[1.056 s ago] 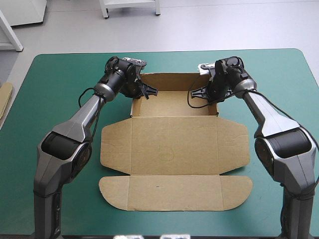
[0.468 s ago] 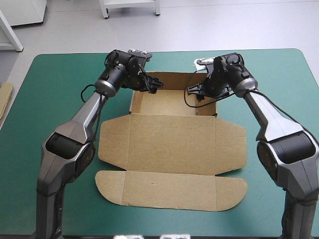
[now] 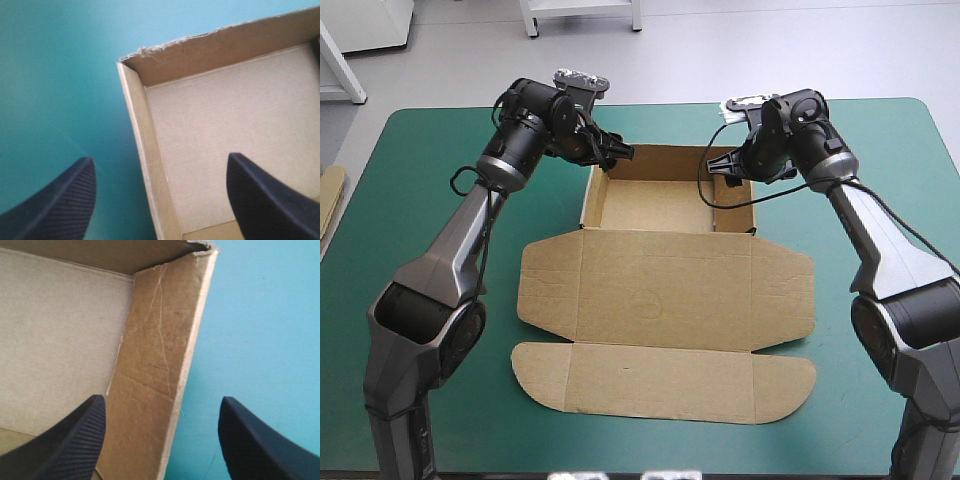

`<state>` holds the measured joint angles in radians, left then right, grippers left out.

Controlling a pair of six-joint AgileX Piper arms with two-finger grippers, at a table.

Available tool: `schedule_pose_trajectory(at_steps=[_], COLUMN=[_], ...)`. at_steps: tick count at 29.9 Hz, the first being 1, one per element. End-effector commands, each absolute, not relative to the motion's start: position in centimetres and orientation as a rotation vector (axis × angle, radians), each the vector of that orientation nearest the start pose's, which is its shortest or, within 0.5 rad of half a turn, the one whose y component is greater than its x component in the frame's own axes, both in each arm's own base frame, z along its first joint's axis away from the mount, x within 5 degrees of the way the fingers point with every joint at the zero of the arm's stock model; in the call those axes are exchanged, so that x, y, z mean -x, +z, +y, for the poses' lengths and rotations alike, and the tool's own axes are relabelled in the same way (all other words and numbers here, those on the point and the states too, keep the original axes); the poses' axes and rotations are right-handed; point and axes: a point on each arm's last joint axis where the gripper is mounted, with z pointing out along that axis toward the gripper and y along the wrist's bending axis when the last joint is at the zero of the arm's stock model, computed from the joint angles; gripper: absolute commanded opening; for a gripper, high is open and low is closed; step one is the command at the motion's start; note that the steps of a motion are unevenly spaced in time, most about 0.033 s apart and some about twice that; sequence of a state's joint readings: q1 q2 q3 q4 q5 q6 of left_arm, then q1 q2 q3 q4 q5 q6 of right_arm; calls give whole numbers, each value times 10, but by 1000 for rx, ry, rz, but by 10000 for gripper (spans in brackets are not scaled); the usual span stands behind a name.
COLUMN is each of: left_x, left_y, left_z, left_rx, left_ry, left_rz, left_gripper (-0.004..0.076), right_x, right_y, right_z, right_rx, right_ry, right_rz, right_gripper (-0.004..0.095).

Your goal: Fold the box

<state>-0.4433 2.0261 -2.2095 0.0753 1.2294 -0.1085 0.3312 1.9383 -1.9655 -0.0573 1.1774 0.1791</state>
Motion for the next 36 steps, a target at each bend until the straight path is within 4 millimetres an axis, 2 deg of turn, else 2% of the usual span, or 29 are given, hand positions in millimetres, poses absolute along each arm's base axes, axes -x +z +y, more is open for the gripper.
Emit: schedule_pose_trajectory(at_steps=[1, 5, 7, 11, 14, 17, 22, 25, 30, 36], left_x=[-372, -346, -324, -270, -221, -174, -91, -56, -29, -28], left_y=[436, 448, 452, 457, 461, 463, 464, 457, 439, 425], left_z=[-172, -161, -155, -139, -125, -100, -45, -20, -1, -5], left_rx=[-414, -433, -467, -506, -529, -498, -407, -382, -354, -445], left_ry=[-166, -176, -176, -181, -224, -265, -288, -269, -263, -256], left_rz=[2331, 2327, 2325, 2309, 2252, 2202, 2045, 1961, 1960, 1986], left_gripper=[514, 513, 512, 511, 511, 511, 511, 510, 437, 428], right_x=[-388, -383, -380, -374, -368, -358, -336, -325, -319, -318], right_y=[392, 400, 403, 408, 413, 426, 452, 463, 466, 466], right_z=[126, 125, 124, 122, 120, 116, 109, 105, 104, 107], right_rx=[197, 195, 194, 203, 210, 211, 217, 217, 224, 240], right_ry=[120, 123, 125, 121, 119, 121, 131, 135, 137, 179], right_rz=[2479, 2466, 2462, 2470, 2475, 2445, 2376, 2352, 2358, 2362], right_gripper=[604, 604, 602, 602, 602, 602, 594, 590, 590, 590])
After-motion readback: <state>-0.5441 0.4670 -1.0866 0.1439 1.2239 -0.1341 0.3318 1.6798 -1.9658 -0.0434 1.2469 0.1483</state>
